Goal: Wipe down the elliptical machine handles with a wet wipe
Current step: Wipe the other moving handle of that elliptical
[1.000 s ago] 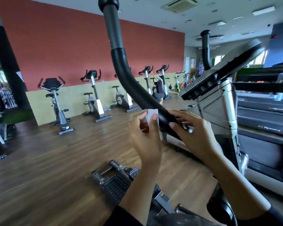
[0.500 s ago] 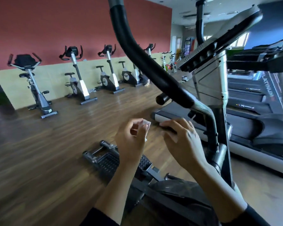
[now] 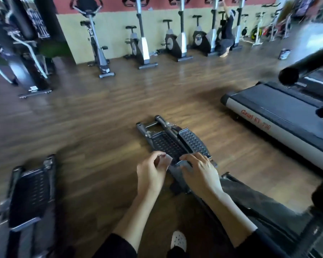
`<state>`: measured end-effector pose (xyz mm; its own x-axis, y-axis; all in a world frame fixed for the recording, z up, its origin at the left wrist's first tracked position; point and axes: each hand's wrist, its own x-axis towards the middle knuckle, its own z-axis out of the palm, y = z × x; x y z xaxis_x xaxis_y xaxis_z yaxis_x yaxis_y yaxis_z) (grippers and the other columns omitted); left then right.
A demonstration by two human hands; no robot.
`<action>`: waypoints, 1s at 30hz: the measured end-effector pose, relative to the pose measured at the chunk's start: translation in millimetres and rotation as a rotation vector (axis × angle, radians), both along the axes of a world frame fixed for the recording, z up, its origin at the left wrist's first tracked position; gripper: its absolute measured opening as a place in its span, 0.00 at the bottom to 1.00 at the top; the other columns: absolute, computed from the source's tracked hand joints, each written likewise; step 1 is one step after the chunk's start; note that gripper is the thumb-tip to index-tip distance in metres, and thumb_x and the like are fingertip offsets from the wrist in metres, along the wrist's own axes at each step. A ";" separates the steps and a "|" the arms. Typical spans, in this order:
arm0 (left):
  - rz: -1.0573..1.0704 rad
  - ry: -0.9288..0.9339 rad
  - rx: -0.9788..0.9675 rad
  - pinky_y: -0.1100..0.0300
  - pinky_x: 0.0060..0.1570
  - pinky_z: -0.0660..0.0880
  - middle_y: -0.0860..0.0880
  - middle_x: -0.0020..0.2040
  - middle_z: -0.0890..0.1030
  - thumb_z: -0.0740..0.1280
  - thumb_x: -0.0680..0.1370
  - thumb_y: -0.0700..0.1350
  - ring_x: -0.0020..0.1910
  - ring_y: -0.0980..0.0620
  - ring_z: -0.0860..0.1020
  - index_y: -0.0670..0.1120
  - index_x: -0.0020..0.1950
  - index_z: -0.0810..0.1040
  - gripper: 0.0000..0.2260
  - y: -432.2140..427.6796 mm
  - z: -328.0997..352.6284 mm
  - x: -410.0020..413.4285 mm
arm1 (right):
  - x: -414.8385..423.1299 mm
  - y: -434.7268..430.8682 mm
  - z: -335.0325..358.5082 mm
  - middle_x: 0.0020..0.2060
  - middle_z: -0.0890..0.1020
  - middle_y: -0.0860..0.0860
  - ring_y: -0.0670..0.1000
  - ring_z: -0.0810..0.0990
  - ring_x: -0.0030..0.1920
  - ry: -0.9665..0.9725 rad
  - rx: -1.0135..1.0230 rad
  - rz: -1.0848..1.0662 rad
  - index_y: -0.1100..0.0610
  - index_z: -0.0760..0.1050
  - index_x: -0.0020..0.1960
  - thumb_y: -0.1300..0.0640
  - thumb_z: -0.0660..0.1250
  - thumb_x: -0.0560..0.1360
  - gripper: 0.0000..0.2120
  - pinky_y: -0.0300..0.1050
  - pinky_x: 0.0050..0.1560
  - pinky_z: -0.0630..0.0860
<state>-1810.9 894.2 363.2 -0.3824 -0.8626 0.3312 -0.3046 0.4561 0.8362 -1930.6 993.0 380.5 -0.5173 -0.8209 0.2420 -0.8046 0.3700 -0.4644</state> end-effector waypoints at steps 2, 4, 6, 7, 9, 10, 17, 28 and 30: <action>0.069 -0.039 0.043 0.64 0.41 0.74 0.58 0.34 0.81 0.72 0.73 0.53 0.36 0.60 0.80 0.50 0.46 0.83 0.08 -24.1 -13.1 7.7 | 4.6 -31.4 -16.9 0.57 0.79 0.50 0.54 0.75 0.59 -0.024 0.033 0.059 0.50 0.77 0.60 0.53 0.64 0.77 0.13 0.46 0.51 0.73; 0.120 -0.064 0.099 0.68 0.40 0.72 0.60 0.33 0.79 0.73 0.73 0.50 0.36 0.62 0.79 0.50 0.45 0.83 0.05 -52.5 -26.4 11.8 | 6.0 -65.0 -32.6 0.55 0.79 0.51 0.55 0.75 0.57 -0.050 0.066 0.098 0.51 0.77 0.59 0.53 0.64 0.77 0.12 0.48 0.50 0.74; 0.170 -0.084 0.144 0.66 0.41 0.74 0.59 0.34 0.80 0.73 0.73 0.48 0.37 0.61 0.80 0.51 0.44 0.83 0.02 -85.6 -40.2 12.2 | 3.1 -103.2 -46.8 0.54 0.79 0.50 0.54 0.75 0.57 -0.060 0.100 0.138 0.51 0.78 0.59 0.53 0.64 0.77 0.12 0.47 0.50 0.73; 0.193 -0.103 0.162 0.64 0.42 0.74 0.58 0.35 0.82 0.73 0.73 0.48 0.38 0.59 0.80 0.51 0.44 0.83 0.02 -104.4 -48.0 10.9 | 0.2 -124.0 -53.6 0.54 0.79 0.50 0.54 0.75 0.57 -0.063 0.116 0.160 0.50 0.77 0.59 0.53 0.64 0.77 0.12 0.47 0.50 0.73; 0.237 -0.157 0.204 0.66 0.42 0.74 0.55 0.38 0.82 0.72 0.74 0.51 0.39 0.58 0.80 0.53 0.44 0.82 0.03 -143.1 -59.7 7.7 | -7.3 -167.6 -63.7 0.55 0.79 0.50 0.53 0.75 0.58 -0.073 0.142 0.203 0.50 0.77 0.59 0.53 0.64 0.77 0.12 0.46 0.52 0.72; 0.260 -0.180 0.221 0.67 0.41 0.73 0.55 0.39 0.82 0.71 0.74 0.52 0.39 0.58 0.80 0.54 0.44 0.82 0.02 -162.3 -62.2 5.4 | -11.4 -190.1 -66.2 0.55 0.79 0.49 0.53 0.75 0.58 -0.080 0.157 0.224 0.50 0.77 0.59 0.53 0.64 0.77 0.12 0.46 0.52 0.72; 0.467 -0.179 0.267 0.60 0.41 0.78 0.58 0.36 0.81 0.72 0.74 0.51 0.36 0.57 0.81 0.53 0.44 0.82 0.03 -298.8 -46.7 -13.9 | -47.5 -350.9 -52.2 0.58 0.78 0.48 0.51 0.75 0.59 -0.039 0.222 0.406 0.50 0.76 0.60 0.52 0.60 0.79 0.13 0.46 0.56 0.72; 0.597 -0.136 0.320 0.57 0.42 0.78 0.55 0.33 0.82 0.72 0.73 0.53 0.30 0.60 0.80 0.53 0.45 0.83 0.05 -524.7 -45.9 -33.3 | -83.3 -597.9 -59.1 0.57 0.78 0.49 0.51 0.76 0.58 -0.070 0.216 0.494 0.51 0.76 0.62 0.54 0.61 0.78 0.14 0.43 0.51 0.70; 0.578 -0.108 0.312 0.56 0.42 0.79 0.55 0.32 0.82 0.73 0.73 0.52 0.30 0.58 0.81 0.53 0.44 0.83 0.04 -580.8 -45.8 -41.4 | -89.9 -653.0 -62.8 0.58 0.78 0.49 0.52 0.76 0.59 -0.081 0.205 0.466 0.51 0.76 0.62 0.52 0.61 0.78 0.14 0.45 0.52 0.71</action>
<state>-1852.3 313.4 317.4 0.1536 -0.9880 0.0187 -0.5174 -0.0642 0.8533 -2020.5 340.0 317.7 -0.0954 -0.9951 0.0258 -0.8701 0.0708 -0.4878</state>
